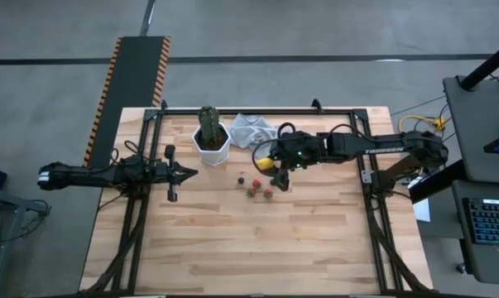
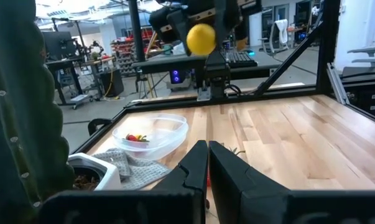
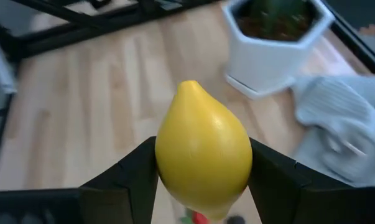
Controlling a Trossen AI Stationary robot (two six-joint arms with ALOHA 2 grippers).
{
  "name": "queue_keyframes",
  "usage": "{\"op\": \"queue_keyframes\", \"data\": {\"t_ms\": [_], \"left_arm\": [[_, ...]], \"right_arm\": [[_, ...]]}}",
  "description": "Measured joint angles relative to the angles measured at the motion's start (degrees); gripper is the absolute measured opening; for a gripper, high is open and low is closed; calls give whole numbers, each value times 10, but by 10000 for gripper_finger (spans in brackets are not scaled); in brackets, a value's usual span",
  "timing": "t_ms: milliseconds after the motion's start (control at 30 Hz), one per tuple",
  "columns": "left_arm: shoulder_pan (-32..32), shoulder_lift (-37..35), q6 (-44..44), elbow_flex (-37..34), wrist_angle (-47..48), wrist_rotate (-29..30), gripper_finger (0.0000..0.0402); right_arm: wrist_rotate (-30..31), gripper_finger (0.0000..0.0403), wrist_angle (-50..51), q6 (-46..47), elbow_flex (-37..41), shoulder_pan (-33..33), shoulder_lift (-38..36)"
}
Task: Pick and placing Produce into tupperware
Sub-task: Put the lemon into the transparent bin
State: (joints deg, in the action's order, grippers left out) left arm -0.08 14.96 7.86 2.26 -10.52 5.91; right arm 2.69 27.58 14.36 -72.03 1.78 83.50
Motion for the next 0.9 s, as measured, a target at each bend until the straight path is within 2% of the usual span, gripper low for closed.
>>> {"op": "queue_keyframes", "data": {"t_ms": [200,900], "left_arm": [[0,0,0,0,0,0,0],[0,0,0,0,-1,-1,0]], "right_arm": [[35,196,52,7,0,37,-1],[34,196,168,-14,25,237,15]]}}
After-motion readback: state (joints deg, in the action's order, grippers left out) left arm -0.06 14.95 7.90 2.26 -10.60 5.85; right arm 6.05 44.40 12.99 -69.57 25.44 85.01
